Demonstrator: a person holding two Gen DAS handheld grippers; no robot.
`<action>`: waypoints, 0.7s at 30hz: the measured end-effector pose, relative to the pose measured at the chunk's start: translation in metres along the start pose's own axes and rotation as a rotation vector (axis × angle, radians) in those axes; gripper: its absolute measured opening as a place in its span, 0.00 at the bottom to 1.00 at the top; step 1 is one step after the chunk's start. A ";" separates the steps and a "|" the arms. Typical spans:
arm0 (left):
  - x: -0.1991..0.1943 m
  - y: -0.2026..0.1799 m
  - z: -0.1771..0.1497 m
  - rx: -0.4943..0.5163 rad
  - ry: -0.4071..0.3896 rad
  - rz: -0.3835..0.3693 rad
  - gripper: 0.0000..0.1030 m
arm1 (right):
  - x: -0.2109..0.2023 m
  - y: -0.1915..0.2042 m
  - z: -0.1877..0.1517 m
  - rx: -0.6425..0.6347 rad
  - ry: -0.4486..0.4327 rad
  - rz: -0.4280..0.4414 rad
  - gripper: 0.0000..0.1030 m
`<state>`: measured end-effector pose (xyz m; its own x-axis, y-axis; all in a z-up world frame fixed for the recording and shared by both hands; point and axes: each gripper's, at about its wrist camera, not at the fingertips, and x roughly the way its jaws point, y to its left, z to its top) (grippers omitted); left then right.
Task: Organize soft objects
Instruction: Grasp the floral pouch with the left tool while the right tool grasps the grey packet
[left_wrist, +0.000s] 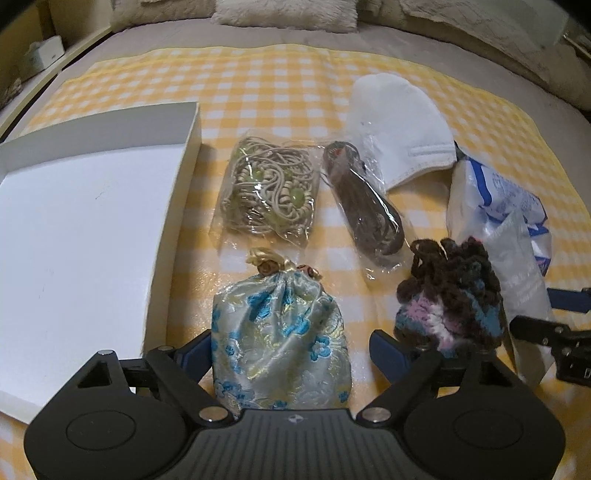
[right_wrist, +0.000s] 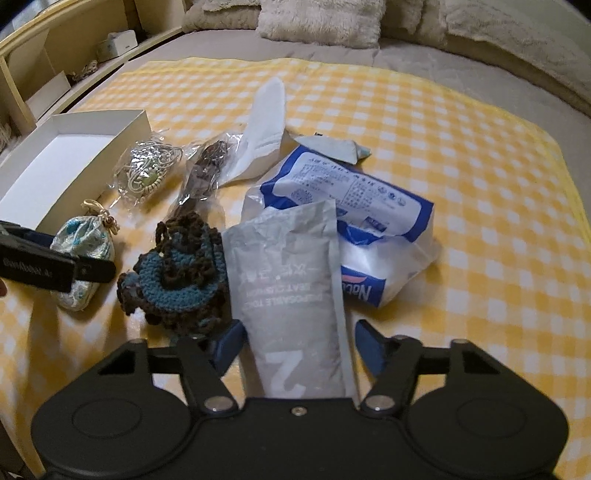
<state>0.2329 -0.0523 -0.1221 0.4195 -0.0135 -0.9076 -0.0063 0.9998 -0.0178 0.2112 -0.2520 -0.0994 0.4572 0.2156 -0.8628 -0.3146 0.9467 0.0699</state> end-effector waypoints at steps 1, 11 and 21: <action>0.000 -0.001 -0.002 0.012 -0.003 0.002 0.81 | 0.000 0.000 0.000 0.005 0.006 0.007 0.60; 0.003 -0.015 -0.005 0.148 -0.022 -0.099 0.59 | -0.004 0.002 -0.001 -0.013 0.025 0.010 0.54; 0.014 -0.021 0.003 0.115 0.017 -0.081 0.55 | 0.004 -0.001 -0.002 -0.026 0.044 0.004 0.49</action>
<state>0.2414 -0.0733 -0.1335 0.3989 -0.0934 -0.9122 0.1318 0.9903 -0.0438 0.2116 -0.2521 -0.1042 0.4192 0.2082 -0.8837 -0.3384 0.9390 0.0607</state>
